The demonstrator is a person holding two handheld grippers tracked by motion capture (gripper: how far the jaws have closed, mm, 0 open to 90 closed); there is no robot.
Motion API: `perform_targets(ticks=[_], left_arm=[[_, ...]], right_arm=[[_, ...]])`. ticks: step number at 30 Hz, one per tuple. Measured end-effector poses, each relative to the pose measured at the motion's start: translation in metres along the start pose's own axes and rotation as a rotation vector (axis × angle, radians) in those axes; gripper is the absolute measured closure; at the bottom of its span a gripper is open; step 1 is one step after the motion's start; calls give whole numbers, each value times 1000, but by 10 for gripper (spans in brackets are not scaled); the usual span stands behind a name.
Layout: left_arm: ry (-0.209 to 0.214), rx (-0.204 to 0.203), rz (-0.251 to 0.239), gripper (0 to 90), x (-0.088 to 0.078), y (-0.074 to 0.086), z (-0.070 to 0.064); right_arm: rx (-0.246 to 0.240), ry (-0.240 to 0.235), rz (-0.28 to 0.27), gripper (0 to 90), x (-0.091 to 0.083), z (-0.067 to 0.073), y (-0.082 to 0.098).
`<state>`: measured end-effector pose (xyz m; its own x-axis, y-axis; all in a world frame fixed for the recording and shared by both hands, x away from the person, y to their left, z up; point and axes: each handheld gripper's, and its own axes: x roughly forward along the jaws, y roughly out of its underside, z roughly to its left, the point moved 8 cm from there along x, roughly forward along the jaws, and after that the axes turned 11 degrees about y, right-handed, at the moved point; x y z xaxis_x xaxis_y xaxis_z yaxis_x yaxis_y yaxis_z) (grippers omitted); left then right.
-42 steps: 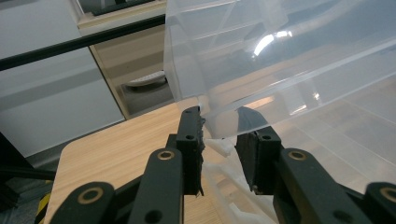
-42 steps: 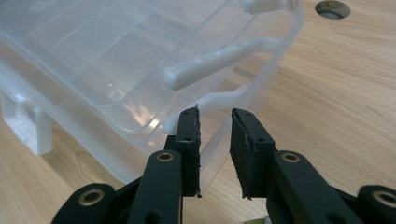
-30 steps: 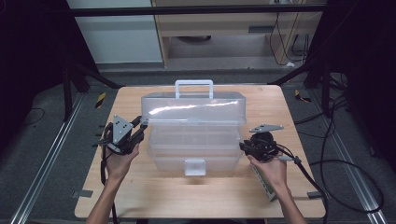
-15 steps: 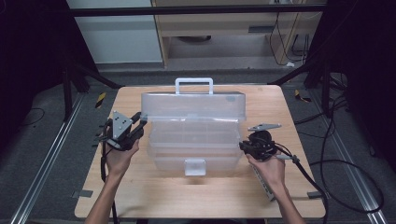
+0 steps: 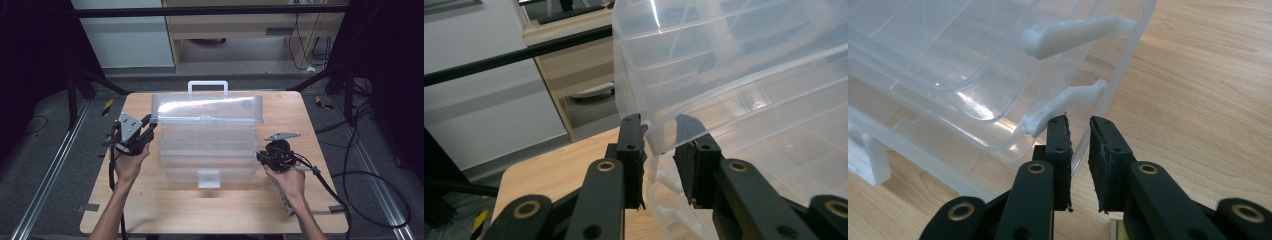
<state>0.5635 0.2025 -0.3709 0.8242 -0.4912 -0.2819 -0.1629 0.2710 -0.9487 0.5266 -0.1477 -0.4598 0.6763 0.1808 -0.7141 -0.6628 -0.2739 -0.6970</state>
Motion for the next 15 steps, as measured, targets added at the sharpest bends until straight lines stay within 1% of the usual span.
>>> perform_targets(ticks=[3, 11, 15], left_arm=[[-8, 9, 4, 737, 1, -2, 1], [-12, 6, 10, 752, 4, -8, 3], [-21, 14, 19, 758, 6, -11, 4]], right_arm=[[0, 1, 0, 791, 0, 0, 0], [-1, 3, 2, 791, 0, 0, 0], [-2, 2, 2, 791, 0, 0, 0]])
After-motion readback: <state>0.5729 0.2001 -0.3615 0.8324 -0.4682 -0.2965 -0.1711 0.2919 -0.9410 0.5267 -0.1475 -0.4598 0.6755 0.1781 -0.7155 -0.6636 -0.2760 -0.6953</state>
